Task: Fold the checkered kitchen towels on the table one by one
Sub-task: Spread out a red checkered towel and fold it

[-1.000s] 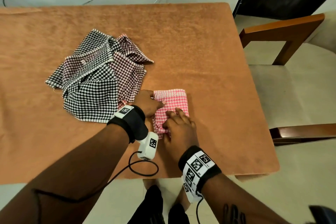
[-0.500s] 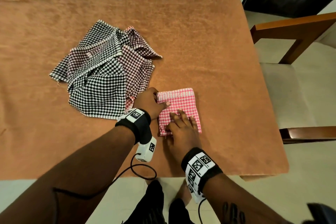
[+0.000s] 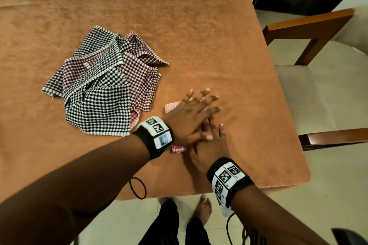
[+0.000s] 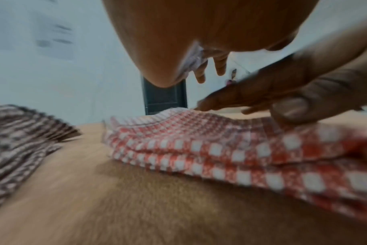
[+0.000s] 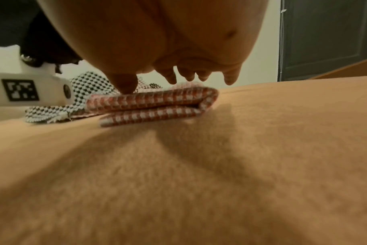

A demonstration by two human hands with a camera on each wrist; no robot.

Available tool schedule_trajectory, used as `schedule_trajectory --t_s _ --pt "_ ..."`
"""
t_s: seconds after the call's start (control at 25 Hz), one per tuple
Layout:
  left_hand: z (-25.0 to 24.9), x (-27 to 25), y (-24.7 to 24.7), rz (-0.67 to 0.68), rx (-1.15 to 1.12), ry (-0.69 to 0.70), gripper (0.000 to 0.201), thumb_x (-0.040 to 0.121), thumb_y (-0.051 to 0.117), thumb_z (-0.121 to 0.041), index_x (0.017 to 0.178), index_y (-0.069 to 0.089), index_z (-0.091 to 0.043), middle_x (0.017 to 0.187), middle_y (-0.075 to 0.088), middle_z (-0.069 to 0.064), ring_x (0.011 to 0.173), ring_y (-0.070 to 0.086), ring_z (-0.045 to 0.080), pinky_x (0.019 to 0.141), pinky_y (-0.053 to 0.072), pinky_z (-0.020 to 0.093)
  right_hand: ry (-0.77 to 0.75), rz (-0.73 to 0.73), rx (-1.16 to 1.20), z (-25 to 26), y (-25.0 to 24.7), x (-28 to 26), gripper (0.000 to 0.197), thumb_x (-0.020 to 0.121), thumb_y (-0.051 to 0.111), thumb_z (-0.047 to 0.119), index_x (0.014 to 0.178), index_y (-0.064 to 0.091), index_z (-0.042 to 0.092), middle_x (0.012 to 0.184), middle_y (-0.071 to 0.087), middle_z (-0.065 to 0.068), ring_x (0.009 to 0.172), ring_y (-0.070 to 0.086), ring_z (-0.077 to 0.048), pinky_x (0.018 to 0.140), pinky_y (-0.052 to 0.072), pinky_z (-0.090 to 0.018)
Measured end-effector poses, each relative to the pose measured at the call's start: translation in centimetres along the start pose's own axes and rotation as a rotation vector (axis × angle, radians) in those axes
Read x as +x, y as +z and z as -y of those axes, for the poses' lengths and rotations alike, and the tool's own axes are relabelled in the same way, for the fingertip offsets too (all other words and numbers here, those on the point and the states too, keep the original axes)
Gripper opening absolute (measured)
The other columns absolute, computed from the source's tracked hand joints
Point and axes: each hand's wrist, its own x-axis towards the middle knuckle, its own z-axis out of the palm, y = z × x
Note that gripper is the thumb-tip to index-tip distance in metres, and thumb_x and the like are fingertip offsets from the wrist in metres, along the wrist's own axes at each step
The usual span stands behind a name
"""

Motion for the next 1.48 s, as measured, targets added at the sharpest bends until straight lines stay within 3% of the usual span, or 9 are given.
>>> schedule_trajectory --t_s 0.16,0.52,0.84,0.96,1.08,1.12,1.2,1.28,1.48 --pt "2.0 1.3 3.0 0.29 0.096 0.058 0.089 0.086 0.019 -0.077 0.158 0.01 -0.025 0.166 0.004 0.009 0.153 0.0 0.027 0.122 0.006 0.055 0.035 0.072 -0.025 -0.5 1.7 0.1 0.074 0.089 0.027 0.057 0.155 0.011 0.028 0.163 0.01 -0.003 0.149 0.001 -0.028 0.119 0.0 -0.055" --pt "2.8 1.4 4.4 0.208 0.266 -0.054 0.086 0.084 0.013 -0.083 0.156 0.011 -0.036 0.167 0.004 0.004 0.153 -0.001 0.032 0.121 0.003 0.057 0.056 0.091 -0.058 -2.1 2.5 -2.3 0.071 0.093 0.024 0.06 0.154 0.021 0.025 0.164 0.008 -0.006 0.15 -0.008 -0.028 0.118 -0.002 -0.055" --pt "1.7 -0.2 3.5 0.296 0.322 -0.098 0.113 0.065 0.009 -0.098 0.156 -0.009 -0.034 0.163 -0.019 0.011 0.149 -0.017 0.038 0.113 -0.009 0.069 0.04 0.17 -0.012 -3.1 1.5 -4.3 0.078 0.092 0.028 0.059 0.156 0.002 0.021 0.163 -0.01 -0.003 0.149 -0.014 -0.024 0.119 -0.006 -0.049" --pt "1.7 -2.1 2.5 0.355 0.342 -0.145 0.128 0.054 0.013 -0.105 0.156 -0.014 -0.031 0.161 -0.027 0.014 0.146 -0.026 0.041 0.111 -0.011 0.071 0.054 0.14 0.1 -3.0 0.5 -3.9 0.073 0.094 0.032 0.057 0.154 0.018 0.018 0.163 0.009 -0.006 0.15 0.001 -0.024 0.12 0.001 -0.044" --pt "1.5 -4.4 1.7 0.307 0.239 -0.339 0.131 0.056 0.026 -0.104 0.154 -0.021 -0.03 0.16 -0.032 0.01 0.146 -0.028 0.04 0.112 -0.012 0.07 0.163 -0.065 0.394 -2.4 -0.6 -2.4 0.055 0.089 0.055 0.036 0.14 0.047 0.017 0.144 0.048 -0.007 0.134 0.041 -0.025 0.115 0.028 -0.034" --pt "1.4 -5.1 1.5 0.275 0.178 -0.458 0.127 0.06 0.03 -0.101 0.154 -0.018 -0.03 0.162 -0.026 0.008 0.148 -0.023 0.038 0.114 -0.006 0.069 0.226 -0.116 0.502 -2.2 -1.2 -1.9 0.05 0.085 0.061 0.03 0.133 0.053 0.018 0.132 0.058 -0.005 0.123 0.051 -0.024 0.106 0.039 -0.032" --pt "0.8 -6.3 0.5 0.149 0.086 -0.693 0.11 0.069 0.04 -0.089 0.155 0.008 -0.029 0.162 0.012 0.01 0.147 0.013 0.039 0.114 0.022 0.064 0.394 -0.11 0.701 -1.7 -2.3 -0.9 0.049 0.083 0.069 0.022 0.13 0.055 0.016 0.12 0.066 -0.003 0.11 0.061 -0.021 0.088 0.043 -0.022" --pt "0.0 -7.4 -0.2 0.02 -0.029 -0.839 0.087 0.075 0.053 -0.073 0.142 0.038 -0.019 0.138 0.049 0.011 0.125 0.047 0.038 0.1 0.043 0.053 0.556 -0.035 0.815 -1.9 -2.8 0.2 0.052 0.083 0.072 0.023 0.131 0.056 0.013 0.119 0.067 -0.003 0.107 0.062 -0.019 0.082 0.041 -0.019" --pt "-3.6 -8.6 0.8 -0.157 -0.824 -1.252 0.062 0.076 0.081 -0.043 0.125 0.047 -0.022 0.089 0.074 0.011 0.067 0.074 0.023 0.061 0.063 0.043 0.667 0.029 0.899 -2.8 -1.6 1.6 0.018 0.078 0.075 0.026 0.091 0.066 0.019 0.092 0.071 0.001 0.087 0.068 -0.019 0.078 0.055 -0.031"
